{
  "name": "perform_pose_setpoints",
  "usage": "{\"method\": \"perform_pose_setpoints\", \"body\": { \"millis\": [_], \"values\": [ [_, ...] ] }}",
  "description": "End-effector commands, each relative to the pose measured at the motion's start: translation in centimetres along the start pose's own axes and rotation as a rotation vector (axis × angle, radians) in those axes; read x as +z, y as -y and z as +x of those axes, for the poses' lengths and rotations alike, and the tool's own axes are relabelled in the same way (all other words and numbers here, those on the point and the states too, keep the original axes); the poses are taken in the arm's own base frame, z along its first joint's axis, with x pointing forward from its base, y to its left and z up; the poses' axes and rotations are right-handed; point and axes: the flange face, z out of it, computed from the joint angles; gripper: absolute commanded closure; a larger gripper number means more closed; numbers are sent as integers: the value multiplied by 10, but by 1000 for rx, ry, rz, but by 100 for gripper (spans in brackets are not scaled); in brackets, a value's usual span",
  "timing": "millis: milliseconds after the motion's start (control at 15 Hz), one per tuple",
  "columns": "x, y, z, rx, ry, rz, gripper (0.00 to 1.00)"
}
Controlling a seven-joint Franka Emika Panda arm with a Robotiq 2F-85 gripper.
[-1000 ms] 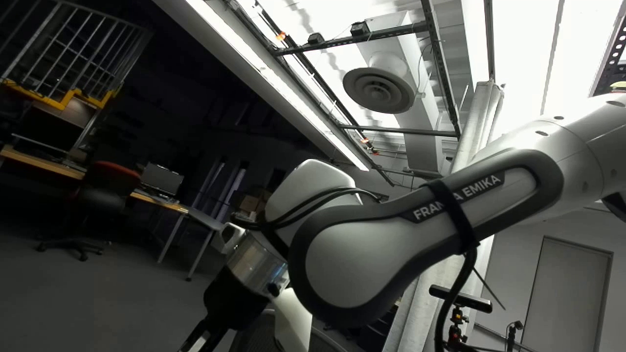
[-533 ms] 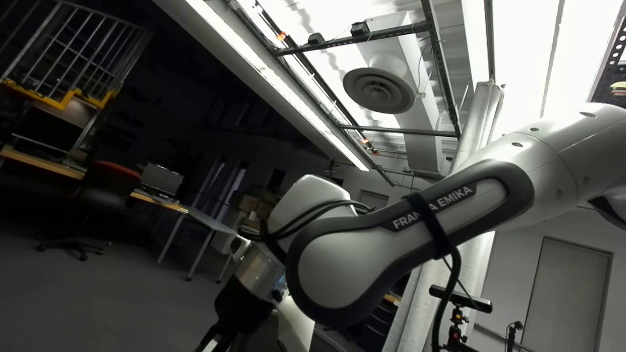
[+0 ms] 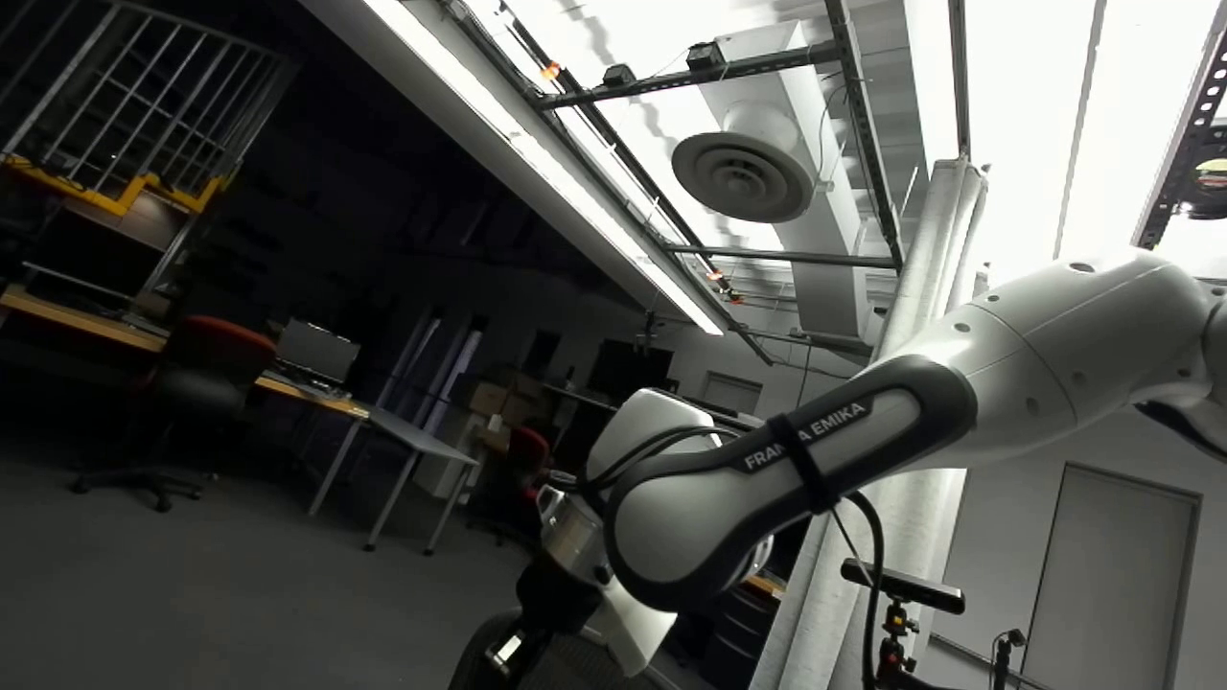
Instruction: Move the denim jacket from the back rest to the seat of the chair
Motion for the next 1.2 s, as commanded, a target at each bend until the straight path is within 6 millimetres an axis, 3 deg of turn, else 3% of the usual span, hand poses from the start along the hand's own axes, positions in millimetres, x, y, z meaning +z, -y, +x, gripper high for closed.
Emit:
{"method": "perform_pose_setpoints", "body": {
  "millis": [0,400,1067,1133],
  "values": [
    [4,-22,1,26,-1,-38,46],
    [2,-52,-11,59,1,-55,1],
    [-6,-92,-30,127,5,-61,0],
    [1,-83,-28,126,22,-61,0]
  ]
}}
